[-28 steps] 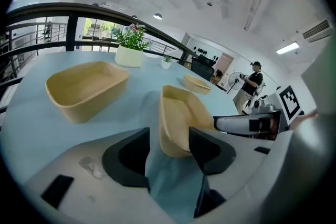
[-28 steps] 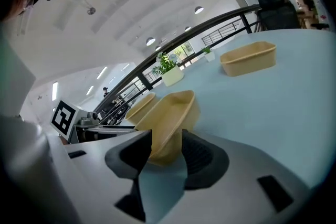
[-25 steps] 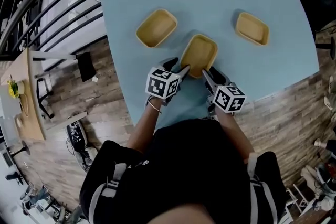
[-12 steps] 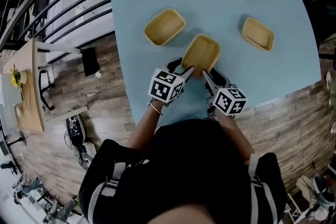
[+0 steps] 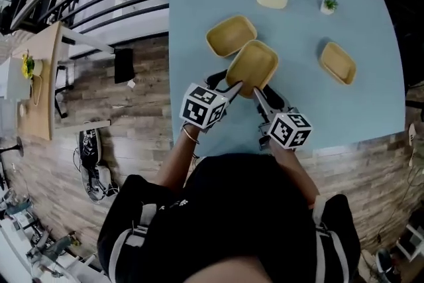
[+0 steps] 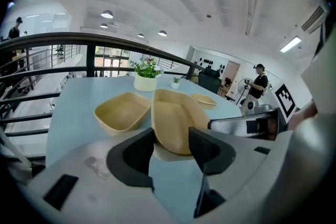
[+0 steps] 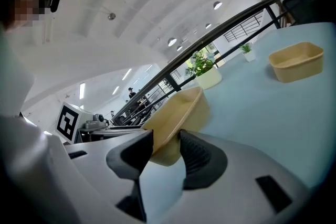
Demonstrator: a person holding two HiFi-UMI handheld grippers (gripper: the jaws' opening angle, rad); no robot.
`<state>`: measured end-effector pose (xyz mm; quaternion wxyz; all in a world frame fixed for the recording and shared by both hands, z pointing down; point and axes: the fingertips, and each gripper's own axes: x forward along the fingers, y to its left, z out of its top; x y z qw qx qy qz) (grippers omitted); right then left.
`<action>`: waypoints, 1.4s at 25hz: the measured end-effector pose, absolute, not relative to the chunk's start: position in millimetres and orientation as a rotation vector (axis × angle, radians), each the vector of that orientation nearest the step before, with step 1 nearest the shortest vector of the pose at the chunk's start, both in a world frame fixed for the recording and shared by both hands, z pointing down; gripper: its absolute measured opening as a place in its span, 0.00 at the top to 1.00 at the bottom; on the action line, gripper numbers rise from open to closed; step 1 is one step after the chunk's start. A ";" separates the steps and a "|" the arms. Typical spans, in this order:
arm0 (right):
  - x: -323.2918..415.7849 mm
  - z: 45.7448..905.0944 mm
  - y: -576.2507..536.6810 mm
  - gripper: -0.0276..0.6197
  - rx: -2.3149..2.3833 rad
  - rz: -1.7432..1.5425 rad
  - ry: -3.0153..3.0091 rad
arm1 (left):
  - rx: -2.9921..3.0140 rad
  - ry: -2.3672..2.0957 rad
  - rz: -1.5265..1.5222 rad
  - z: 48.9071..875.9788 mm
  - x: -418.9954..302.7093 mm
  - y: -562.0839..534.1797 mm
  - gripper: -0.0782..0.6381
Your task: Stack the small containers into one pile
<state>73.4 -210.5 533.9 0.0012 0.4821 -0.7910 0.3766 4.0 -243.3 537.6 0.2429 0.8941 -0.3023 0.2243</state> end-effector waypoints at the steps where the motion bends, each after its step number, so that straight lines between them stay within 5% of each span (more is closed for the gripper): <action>1: 67.9 530.5 -212.7 0.70 1.497 1.174 -2.499 | 2.445 -0.840 0.611 534.5 -1.9 -244.7 0.60; 35: 4.4 522.5 -318.8 0.73 1.438 1.099 -2.642 | 2.489 -1.066 0.587 530.3 -57.1 -385.8 0.64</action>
